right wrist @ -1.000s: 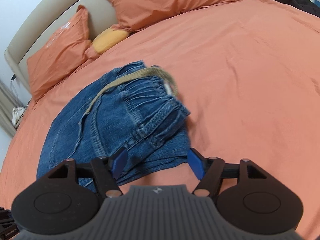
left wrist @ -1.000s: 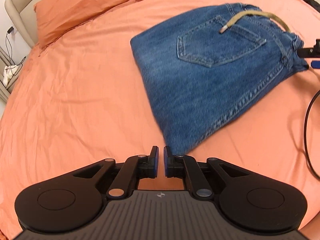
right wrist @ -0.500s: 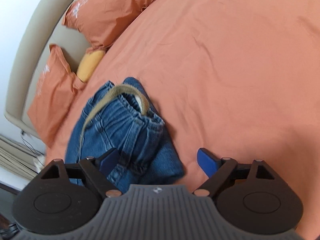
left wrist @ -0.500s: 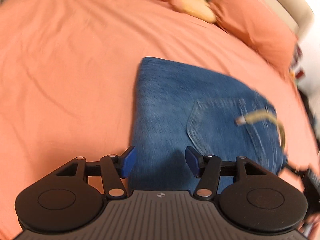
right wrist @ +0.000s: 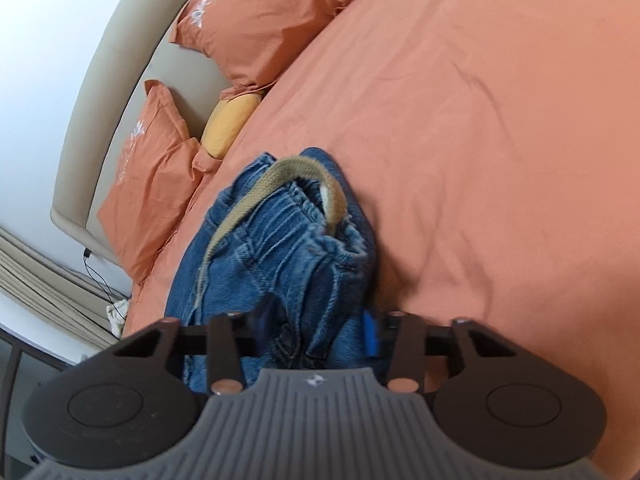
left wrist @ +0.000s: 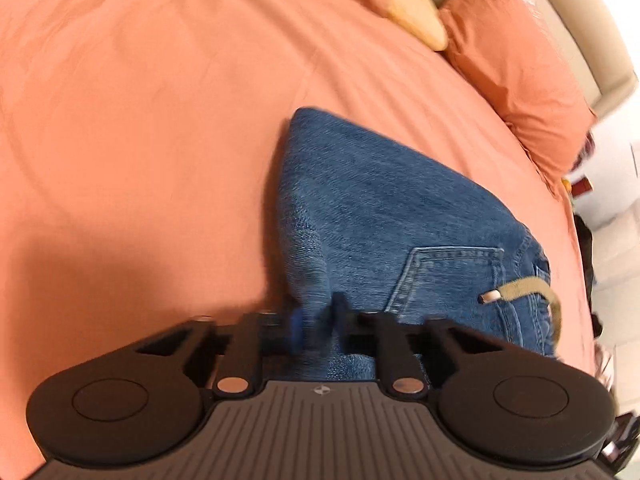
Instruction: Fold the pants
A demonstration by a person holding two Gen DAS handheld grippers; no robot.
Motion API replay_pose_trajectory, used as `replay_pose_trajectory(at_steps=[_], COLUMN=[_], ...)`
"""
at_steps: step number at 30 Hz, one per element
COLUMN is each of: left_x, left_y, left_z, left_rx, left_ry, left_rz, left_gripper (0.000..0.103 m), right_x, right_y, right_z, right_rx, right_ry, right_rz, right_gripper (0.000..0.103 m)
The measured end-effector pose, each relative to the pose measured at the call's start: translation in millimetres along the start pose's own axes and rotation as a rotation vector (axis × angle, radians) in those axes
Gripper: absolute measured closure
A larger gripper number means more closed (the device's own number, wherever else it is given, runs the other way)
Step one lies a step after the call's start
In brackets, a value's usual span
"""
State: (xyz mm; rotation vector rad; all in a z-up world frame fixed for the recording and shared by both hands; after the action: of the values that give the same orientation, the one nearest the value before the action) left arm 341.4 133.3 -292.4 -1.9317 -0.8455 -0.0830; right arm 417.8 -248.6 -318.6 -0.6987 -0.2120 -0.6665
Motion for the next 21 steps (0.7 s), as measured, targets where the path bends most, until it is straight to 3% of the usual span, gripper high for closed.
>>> replay_pose_trajectory(at_steps=[8,13,21], left_x=[30,57,81], left_y=[-51,-93,-158], left_z=[-14,29,117], left_rx=[0.006,0.067,0.208], left_ry=[0.195,0.226,0.258], left_rz=[-0.059,-0.079,-0.096], left_gripper=[0.097,0.097,0.097], right_x=[-7,-45,-138], right_y=[-21,-9,27], right_z=[65,125,215], right_rx=[0.012,0.046,0.119], right_ry=[-0.082,-0.165,-0.234], right_rz=[0.004,0.060,0.194], right_gripper=[0.078,0.079,0.079])
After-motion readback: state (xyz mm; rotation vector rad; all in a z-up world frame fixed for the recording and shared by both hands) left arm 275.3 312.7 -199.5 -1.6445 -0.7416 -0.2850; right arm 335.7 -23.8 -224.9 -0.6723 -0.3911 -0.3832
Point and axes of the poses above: each gripper's, at about its wrist camera, not at the fingertips, and y roughly the way its jaws point, z to its left, x to its top, the point moved 9 cm from there along y, roughly the way its jaws point, and after that the axes turned 3 degrees about -z, right-handed, at the moved point
